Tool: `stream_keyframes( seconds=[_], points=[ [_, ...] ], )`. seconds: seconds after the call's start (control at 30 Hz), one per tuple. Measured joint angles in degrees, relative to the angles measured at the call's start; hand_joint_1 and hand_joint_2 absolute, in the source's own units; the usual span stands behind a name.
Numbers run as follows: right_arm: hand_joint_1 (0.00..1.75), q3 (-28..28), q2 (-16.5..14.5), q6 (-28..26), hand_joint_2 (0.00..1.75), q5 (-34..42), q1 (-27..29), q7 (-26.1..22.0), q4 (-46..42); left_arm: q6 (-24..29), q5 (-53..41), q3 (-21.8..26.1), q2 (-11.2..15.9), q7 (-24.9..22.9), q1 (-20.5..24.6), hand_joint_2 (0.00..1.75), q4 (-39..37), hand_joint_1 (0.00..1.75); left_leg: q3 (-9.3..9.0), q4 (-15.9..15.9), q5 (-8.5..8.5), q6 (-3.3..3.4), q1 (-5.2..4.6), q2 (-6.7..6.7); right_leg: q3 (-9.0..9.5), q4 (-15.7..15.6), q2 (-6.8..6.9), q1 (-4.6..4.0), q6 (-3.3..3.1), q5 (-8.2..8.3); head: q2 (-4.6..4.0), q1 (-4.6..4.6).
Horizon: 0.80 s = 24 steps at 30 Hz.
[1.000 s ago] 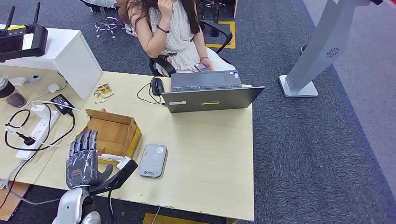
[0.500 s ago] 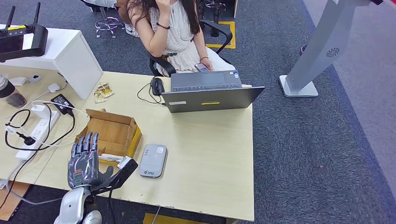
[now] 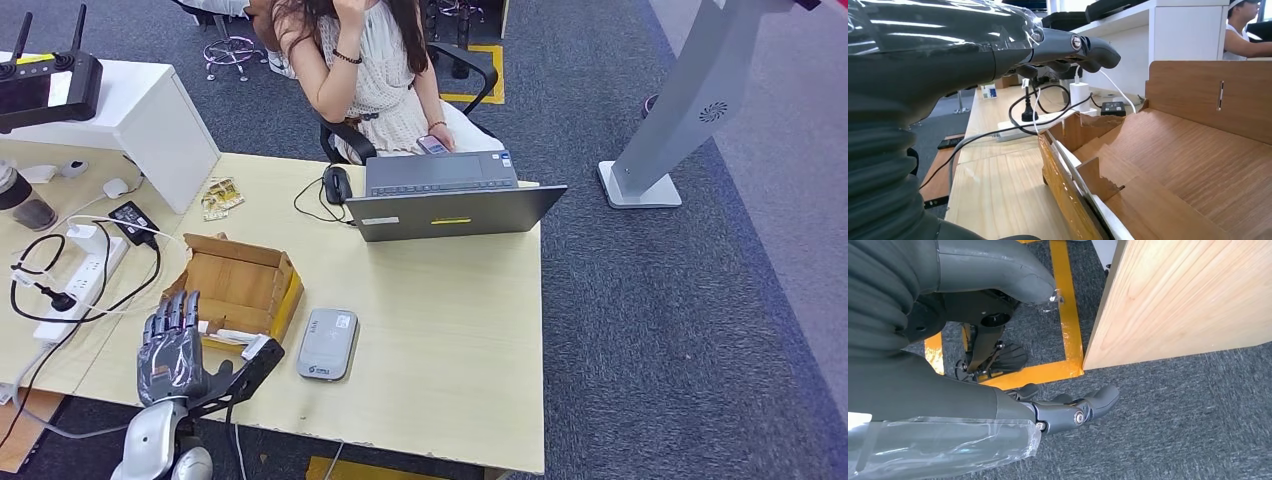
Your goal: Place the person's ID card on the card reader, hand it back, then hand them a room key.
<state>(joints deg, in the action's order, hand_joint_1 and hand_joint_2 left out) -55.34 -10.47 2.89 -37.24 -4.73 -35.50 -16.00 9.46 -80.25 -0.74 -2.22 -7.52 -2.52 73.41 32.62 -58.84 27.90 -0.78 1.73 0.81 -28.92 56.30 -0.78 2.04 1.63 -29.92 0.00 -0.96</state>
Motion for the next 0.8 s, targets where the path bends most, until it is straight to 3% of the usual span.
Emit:
stream_keyframes(
  seconds=[0.1,0.13,0.2,0.23,0.27,0.33,0.43,0.53,0.57,0.67,0.77,0.8],
  points=[
    [0.00,0.00,0.00,-0.01,1.75,-0.05,0.00,0.00,0.00,-0.06,-0.12,0.02,-0.01,0.00,0.00,1.75,-0.20,1.44,0.00,0.00,0.00,0.00,0.00,0.00,0.00,0.00,0.00,0.00,0.00,0.00,0.00,0.01],
    [0.00,0.00,0.00,-0.02,1.75,-0.07,0.00,0.00,0.00,-0.10,-0.13,0.02,-0.01,0.00,0.00,1.75,-0.25,1.61,0.00,0.00,0.00,0.00,0.00,0.00,0.00,0.00,0.00,0.00,0.00,0.00,0.00,0.01],
    [0.00,-0.01,0.00,-0.02,1.75,-0.10,0.00,0.00,0.00,-0.22,-0.10,0.04,-0.01,0.05,0.00,1.75,-0.30,1.15,0.00,0.00,0.00,0.00,0.00,0.00,0.00,0.00,0.00,0.00,0.00,0.00,0.00,0.00],
    [0.00,-0.01,0.00,-0.02,1.75,-0.12,0.00,0.00,0.00,-0.29,-0.07,0.06,-0.01,0.12,0.00,1.75,-0.31,0.78,0.00,0.00,0.00,0.00,0.00,0.00,0.00,0.00,0.00,0.00,0.00,0.00,0.00,-0.01],
    [0.00,-0.01,0.00,-0.02,1.75,-0.13,0.00,0.00,0.00,-0.34,-0.04,0.08,-0.01,0.21,0.00,1.75,-0.33,0.52,0.00,0.00,0.00,0.00,0.00,0.00,0.00,0.00,0.00,0.00,0.00,0.00,0.00,0.00],
    [0.00,-0.01,0.00,-0.03,1.75,-0.15,0.00,0.00,0.00,-0.37,0.00,0.22,-0.01,0.40,0.00,1.75,-0.36,0.22,0.00,0.00,0.00,0.00,0.00,0.00,-0.01,0.00,0.00,0.00,0.00,0.00,0.00,-0.01],
    [0.00,0.00,0.00,-0.04,1.75,-0.26,0.00,0.00,0.00,-0.26,0.02,0.50,-0.01,0.79,0.00,1.75,-0.36,0.30,0.00,0.00,0.00,0.00,0.00,0.00,-0.01,0.00,0.00,0.00,0.00,0.00,0.00,-0.01],
    [0.00,-0.01,0.00,-0.03,1.75,-0.47,-0.01,0.00,0.00,-0.09,0.03,0.56,-0.01,1.20,0.01,1.75,-0.36,0.91,0.00,0.00,0.00,0.00,0.00,0.00,-0.01,0.00,0.00,0.00,0.00,0.00,0.00,-0.01],
    [0.00,-0.01,0.00,-0.02,1.75,-0.51,-0.01,0.00,0.00,-0.05,0.04,0.56,-0.02,1.30,0.01,1.75,-0.36,0.97,0.00,0.00,0.00,0.00,0.00,0.00,-0.01,0.00,0.00,0.00,0.00,0.00,0.00,0.00],
    [0.00,-0.02,0.00,-0.04,1.75,-0.55,-0.02,0.00,0.00,0.00,0.08,0.56,-0.04,1.56,0.01,1.75,-0.36,0.74,0.00,0.00,0.00,0.00,0.00,0.00,-0.01,0.00,0.00,0.00,0.00,0.00,0.00,0.00],
    [0.00,-0.02,0.00,-0.04,1.75,-0.57,-0.02,0.00,0.00,0.01,0.14,0.56,-0.05,1.66,0.01,1.75,-0.36,0.74,0.00,0.00,0.00,0.00,0.00,0.00,-0.01,0.00,0.00,0.00,0.00,0.00,0.00,0.00],
    [0.00,-0.02,0.00,-0.04,1.75,-0.57,-0.02,0.00,0.00,0.01,0.14,0.56,-0.05,1.66,0.01,1.75,-0.36,0.85,0.00,0.00,0.00,0.00,0.00,0.00,-0.01,0.00,0.00,0.00,0.00,0.00,0.00,-0.01]
  ],
)
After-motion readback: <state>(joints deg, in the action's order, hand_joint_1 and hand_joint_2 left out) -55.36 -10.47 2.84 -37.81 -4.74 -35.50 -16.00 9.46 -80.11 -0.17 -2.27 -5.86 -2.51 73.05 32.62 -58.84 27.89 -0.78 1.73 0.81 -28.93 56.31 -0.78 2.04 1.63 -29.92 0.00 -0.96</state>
